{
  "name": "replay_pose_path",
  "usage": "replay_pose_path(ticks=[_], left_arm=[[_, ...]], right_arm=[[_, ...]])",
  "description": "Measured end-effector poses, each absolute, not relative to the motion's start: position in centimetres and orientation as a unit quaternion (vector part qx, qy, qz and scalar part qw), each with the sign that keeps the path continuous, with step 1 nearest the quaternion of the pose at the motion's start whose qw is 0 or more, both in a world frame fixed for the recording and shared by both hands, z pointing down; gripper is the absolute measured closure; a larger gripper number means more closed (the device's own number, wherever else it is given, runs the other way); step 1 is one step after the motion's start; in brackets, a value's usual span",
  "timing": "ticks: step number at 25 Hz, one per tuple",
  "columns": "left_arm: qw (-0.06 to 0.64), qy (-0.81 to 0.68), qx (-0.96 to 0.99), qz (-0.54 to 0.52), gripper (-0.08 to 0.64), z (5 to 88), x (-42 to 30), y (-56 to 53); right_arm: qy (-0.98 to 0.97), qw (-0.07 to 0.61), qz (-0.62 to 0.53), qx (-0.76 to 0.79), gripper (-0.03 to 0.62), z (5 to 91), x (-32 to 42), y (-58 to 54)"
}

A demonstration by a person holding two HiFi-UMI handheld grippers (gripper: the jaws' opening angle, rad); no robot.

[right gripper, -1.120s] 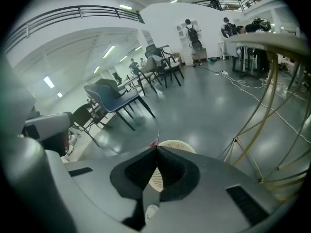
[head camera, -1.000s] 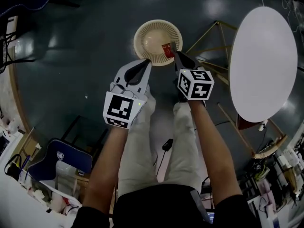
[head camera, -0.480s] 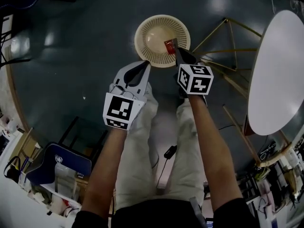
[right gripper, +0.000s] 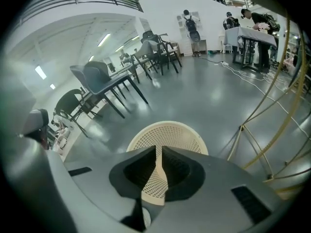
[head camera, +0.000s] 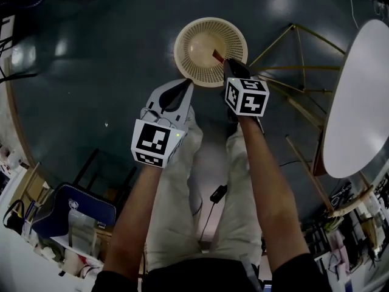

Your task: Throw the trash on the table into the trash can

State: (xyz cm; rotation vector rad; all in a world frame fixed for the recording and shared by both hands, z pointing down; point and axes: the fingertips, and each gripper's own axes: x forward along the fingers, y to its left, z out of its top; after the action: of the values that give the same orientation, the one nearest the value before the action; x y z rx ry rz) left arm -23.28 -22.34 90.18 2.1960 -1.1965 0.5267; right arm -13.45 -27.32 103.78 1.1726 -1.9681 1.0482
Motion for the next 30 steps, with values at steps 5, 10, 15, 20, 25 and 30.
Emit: replay_pose_path(ticks=[5, 10, 15, 20, 25, 30], left_arm=[[0.284, -0.448, 0.823, 0.201, 0.545, 90.6, -23.9, -22.2], [0.276, -0.452, 0.824, 0.2, 0.545, 88.8, -23.8, -22.7], [0.258, -0.462, 0.825, 0.199, 0.545, 85.8, -24.4, -23.6], [0.256, -0.464, 0.828, 0.183, 0.545, 81.1, -24.6, -24.0], [0.237, -0.469, 0.834, 0.171, 0.545, 75.6, -24.5, -25.0], [0.228, -0.473, 0.834, 0.169, 0.545, 71.6, -23.9, -25.3]], right_arm=[[-0.75, 0.306, 0.396, 0.432, 0.514, 103.7, -14.3, -26.8], [-0.765, 0.305, 0.385, 0.417, 0.514, 100.9, -14.6, -26.8], [-0.772, 0.3, 0.375, 0.416, 0.545, 97.0, -14.5, -26.9], [-0.782, 0.287, 0.371, 0.411, 0.555, 91.8, -13.9, -26.5], [-0.794, 0.272, 0.362, 0.405, 0.561, 85.6, -13.2, -26.7], [-0.813, 0.252, 0.335, 0.403, 0.569, 79.2, -13.4, -27.7]])
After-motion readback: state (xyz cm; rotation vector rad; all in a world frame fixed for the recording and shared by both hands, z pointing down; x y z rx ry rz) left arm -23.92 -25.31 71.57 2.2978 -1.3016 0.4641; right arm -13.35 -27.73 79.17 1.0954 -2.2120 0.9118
